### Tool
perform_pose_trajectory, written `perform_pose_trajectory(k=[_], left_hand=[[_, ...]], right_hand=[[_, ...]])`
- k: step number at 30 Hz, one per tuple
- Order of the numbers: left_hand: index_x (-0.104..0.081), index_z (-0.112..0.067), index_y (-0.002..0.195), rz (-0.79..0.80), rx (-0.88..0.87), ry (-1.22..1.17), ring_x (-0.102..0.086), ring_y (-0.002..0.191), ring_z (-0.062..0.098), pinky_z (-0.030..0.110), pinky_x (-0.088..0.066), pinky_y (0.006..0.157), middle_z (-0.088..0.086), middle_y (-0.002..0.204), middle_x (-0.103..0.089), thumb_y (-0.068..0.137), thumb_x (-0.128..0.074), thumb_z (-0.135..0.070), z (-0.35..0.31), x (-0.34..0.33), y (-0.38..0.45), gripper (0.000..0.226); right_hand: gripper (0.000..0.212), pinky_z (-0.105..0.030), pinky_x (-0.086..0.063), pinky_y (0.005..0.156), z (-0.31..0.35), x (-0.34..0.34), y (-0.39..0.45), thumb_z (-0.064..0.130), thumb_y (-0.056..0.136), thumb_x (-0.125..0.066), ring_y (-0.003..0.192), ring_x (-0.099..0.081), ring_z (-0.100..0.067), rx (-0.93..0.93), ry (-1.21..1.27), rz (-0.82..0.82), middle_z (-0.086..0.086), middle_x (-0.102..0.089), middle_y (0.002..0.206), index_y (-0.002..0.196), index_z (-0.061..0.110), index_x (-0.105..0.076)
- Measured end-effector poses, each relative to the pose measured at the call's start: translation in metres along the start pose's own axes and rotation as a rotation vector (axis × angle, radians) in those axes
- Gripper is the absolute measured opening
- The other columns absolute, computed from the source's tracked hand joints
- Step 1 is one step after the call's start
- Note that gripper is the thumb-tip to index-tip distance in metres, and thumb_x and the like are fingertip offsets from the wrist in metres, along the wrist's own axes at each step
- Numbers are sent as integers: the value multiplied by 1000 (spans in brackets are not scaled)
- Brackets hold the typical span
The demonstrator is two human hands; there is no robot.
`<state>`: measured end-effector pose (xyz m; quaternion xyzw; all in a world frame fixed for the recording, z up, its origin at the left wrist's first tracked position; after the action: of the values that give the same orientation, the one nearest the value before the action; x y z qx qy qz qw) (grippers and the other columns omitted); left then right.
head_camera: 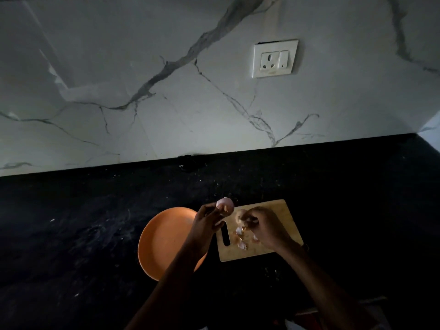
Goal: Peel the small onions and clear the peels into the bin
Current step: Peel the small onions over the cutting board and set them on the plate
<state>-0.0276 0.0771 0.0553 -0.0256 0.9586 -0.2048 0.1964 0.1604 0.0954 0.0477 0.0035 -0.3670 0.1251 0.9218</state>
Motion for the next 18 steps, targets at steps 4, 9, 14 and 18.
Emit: perform_pose_trajectory(k=[4, 9, 14, 18], left_hand=[[-58, -13, 110, 25, -12, -19, -65, 102, 19, 29, -49, 84, 8, 112, -67, 100, -52, -15, -1, -5, 2, 12], [-59, -10, 120, 90, -33, -2, -69, 103, 22, 30, -55, 86, 9, 111, -71, 100, -51, -7, -6, -17, 4, 22], [-55, -7, 131, 105, -38, 54, -67, 111, 28, 28, -56, 88, 19, 124, -67, 99, -52, -5, -10, -19, 9, 32], [-66, -15, 117, 124, -84, 162, -69, 106, 21, 24, -54, 84, 8, 112, -73, 98, -58, -19, -21, -26, 2, 20]], right_hand=[[22, -16, -53, 64, 11, 8, 1, 35, 94, -67, 92, -65, 0, -82, 133, -72, 15, -64, 105, 115, 28, -66], [33, -19, -54, 80, 31, 18, 6, 52, 93, -63, 99, -66, 1, -84, 294, -68, 17, -69, 110, 122, 38, -62], [31, -4, -44, 76, 36, 25, 8, 47, 92, -65, 100, -61, 10, -70, 298, -120, 17, -70, 111, 120, 34, -67], [35, 0, -44, 75, 39, 27, 7, 42, 91, -69, 96, -60, 15, -42, 302, -96, 15, -70, 112, 124, 30, -67]])
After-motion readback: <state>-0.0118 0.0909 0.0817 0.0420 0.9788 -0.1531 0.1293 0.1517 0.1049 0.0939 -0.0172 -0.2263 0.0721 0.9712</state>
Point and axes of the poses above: each hand's wrist, its own y-axis towards the middle knuckle, its own x-axis out of the back of the hand, z = x × y, the point moved 3 cm from there along y, towards the middle knuckle
